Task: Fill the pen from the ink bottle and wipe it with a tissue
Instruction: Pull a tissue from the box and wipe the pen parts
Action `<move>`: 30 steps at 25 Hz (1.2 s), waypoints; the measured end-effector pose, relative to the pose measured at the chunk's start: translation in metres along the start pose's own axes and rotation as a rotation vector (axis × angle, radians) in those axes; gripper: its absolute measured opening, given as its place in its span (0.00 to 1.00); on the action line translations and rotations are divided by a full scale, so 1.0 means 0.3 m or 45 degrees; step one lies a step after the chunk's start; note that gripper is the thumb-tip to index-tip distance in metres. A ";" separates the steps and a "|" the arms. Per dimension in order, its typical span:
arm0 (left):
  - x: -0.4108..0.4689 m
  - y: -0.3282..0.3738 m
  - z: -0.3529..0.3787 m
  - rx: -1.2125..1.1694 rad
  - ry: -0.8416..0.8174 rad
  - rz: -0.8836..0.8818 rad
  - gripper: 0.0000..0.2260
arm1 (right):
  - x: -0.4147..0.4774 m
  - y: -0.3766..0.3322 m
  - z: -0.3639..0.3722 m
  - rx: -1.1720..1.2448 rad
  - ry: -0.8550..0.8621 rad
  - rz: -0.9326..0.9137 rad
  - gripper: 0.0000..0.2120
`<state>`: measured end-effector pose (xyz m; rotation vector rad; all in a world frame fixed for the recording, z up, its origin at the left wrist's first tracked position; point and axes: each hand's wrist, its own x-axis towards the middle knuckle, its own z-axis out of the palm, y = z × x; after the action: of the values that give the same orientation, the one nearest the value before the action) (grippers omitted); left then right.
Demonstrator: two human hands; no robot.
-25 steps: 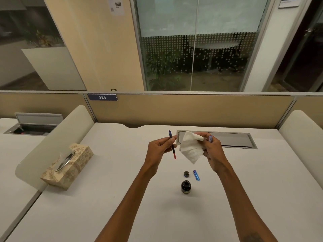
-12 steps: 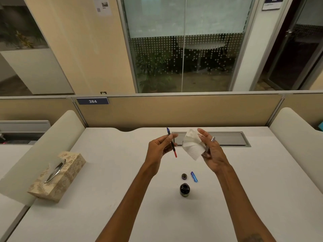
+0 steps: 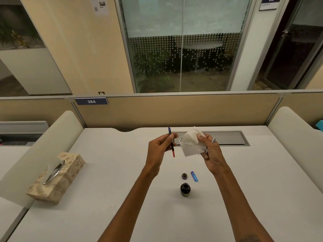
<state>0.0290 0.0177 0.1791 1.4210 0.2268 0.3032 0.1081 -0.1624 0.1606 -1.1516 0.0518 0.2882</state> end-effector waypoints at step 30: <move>-0.045 -0.048 0.077 0.196 -0.045 0.061 0.11 | -0.090 -0.055 0.029 -0.446 -0.253 -0.081 0.16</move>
<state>0.0251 -0.0100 0.1676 1.5842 0.1906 0.3050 0.0854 -0.1660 0.1841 -1.4629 -0.2173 0.3631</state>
